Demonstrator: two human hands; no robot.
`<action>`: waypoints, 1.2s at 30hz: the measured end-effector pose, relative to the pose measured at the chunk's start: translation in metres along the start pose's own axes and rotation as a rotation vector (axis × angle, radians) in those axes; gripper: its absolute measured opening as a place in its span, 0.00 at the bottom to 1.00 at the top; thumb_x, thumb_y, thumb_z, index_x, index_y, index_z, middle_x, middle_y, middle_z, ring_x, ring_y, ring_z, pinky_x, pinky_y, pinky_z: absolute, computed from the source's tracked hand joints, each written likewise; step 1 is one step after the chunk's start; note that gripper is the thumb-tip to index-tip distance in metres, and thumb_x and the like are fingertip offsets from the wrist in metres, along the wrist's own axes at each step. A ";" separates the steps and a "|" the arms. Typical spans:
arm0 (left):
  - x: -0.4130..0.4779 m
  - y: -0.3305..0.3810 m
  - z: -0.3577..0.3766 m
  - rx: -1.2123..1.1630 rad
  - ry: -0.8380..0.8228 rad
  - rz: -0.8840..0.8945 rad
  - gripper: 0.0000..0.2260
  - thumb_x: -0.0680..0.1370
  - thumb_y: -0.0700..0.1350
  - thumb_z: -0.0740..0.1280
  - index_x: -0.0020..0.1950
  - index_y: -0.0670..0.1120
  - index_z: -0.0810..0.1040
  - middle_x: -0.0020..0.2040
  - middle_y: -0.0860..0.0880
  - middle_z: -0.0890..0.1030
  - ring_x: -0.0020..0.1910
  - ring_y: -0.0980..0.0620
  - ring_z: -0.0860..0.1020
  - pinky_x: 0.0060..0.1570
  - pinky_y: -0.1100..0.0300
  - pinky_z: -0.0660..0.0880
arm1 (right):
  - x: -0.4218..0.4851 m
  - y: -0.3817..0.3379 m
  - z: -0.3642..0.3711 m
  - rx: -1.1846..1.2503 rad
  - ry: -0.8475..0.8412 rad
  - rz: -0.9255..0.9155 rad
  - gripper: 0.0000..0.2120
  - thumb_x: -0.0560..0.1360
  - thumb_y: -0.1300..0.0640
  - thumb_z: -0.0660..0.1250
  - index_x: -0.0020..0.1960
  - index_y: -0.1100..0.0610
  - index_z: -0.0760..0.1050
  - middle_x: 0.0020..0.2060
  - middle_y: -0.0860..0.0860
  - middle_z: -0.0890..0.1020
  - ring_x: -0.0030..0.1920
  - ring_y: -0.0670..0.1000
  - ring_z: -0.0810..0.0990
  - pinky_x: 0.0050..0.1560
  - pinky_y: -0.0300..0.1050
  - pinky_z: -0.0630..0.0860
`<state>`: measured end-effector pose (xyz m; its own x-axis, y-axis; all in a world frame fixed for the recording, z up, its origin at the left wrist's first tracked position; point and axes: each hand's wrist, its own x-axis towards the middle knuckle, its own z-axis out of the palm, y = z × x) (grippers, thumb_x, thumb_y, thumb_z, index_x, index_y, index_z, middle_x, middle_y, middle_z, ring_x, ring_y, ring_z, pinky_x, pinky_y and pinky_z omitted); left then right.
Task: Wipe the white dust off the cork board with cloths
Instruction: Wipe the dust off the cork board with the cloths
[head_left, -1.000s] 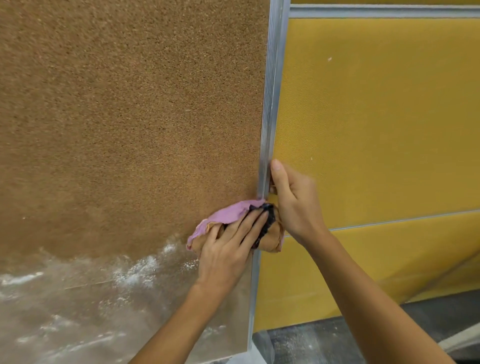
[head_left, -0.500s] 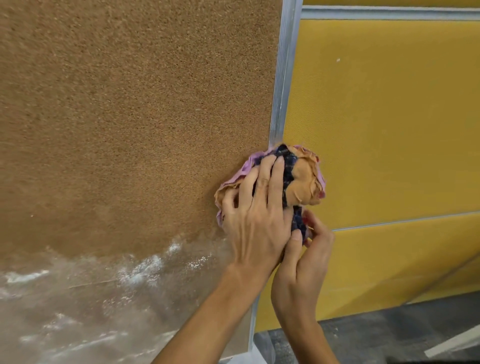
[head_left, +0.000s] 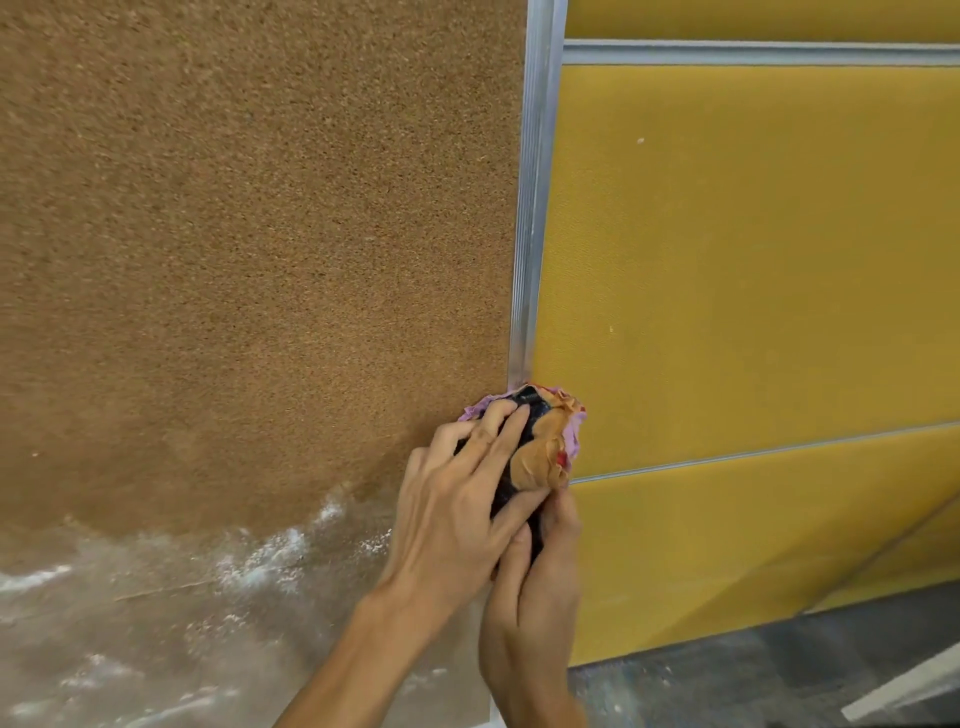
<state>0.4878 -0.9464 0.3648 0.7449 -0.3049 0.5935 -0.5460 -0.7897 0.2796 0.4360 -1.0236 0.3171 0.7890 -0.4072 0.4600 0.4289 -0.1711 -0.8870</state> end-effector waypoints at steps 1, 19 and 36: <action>0.001 -0.005 -0.004 -0.013 -0.033 0.017 0.28 0.83 0.66 0.53 0.80 0.54 0.66 0.78 0.60 0.67 0.64 0.56 0.71 0.51 0.57 0.72 | 0.002 0.000 0.005 -0.016 -0.034 -0.018 0.27 0.83 0.60 0.53 0.82 0.51 0.56 0.76 0.44 0.69 0.76 0.49 0.68 0.74 0.51 0.69; -0.023 -0.100 -0.088 0.336 0.550 0.132 0.14 0.82 0.40 0.68 0.68 0.46 0.80 0.71 0.46 0.77 0.70 0.49 0.74 0.61 0.50 0.66 | 0.067 0.045 0.037 -0.319 0.434 -0.371 0.25 0.84 0.52 0.60 0.76 0.64 0.61 0.72 0.63 0.64 0.75 0.54 0.65 0.74 0.51 0.65; -0.034 -0.178 -0.088 0.478 0.580 0.297 0.22 0.85 0.47 0.65 0.79 0.51 0.68 0.80 0.49 0.65 0.79 0.50 0.63 0.75 0.49 0.56 | 0.016 0.053 0.043 -0.333 0.397 -0.504 0.13 0.78 0.65 0.67 0.62 0.60 0.75 0.55 0.46 0.79 0.55 0.41 0.77 0.58 0.34 0.71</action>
<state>0.5260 -0.7487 0.3617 0.2053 -0.3162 0.9262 -0.3691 -0.9015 -0.2260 0.4905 -1.0008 0.2798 0.2840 -0.4915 0.8233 0.4919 -0.6623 -0.5651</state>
